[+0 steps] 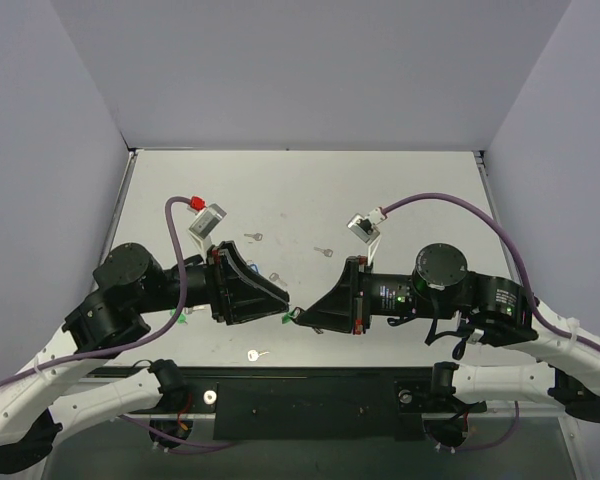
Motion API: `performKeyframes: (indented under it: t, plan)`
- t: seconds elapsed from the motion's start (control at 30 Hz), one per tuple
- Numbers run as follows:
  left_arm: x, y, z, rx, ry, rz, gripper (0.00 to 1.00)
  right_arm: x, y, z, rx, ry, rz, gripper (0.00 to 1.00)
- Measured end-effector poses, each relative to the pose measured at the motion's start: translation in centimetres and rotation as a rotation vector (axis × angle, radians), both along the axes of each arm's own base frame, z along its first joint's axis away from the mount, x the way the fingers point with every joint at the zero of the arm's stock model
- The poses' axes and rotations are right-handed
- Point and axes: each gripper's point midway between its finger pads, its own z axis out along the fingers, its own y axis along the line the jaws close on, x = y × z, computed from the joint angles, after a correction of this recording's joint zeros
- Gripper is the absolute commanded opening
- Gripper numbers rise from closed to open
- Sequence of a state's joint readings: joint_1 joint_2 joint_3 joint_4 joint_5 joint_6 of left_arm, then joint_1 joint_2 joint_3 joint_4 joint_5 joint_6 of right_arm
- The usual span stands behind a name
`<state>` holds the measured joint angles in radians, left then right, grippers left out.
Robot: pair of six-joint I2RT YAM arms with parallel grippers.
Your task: Remove the keys from the keyring
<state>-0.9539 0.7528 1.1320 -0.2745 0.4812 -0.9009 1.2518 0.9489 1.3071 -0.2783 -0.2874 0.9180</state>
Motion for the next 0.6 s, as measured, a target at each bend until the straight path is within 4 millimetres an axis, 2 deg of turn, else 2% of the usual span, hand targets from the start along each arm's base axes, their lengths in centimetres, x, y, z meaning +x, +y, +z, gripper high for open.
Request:
performKeyframes:
  t: [0.27, 0.6]
  plan:
    - [-0.33, -0.27, -0.51, 0.019, -0.003, -0.031, 0.34, 0.18, 0.18, -0.71, -0.028, 0.002, -0.005, 0.0]
    - [-0.61, -0.23, -0.56, 0.021, -0.013, -0.047, 0.33, 0.11, 0.27, -0.66, -0.033, -0.004, -0.001, 0.0]
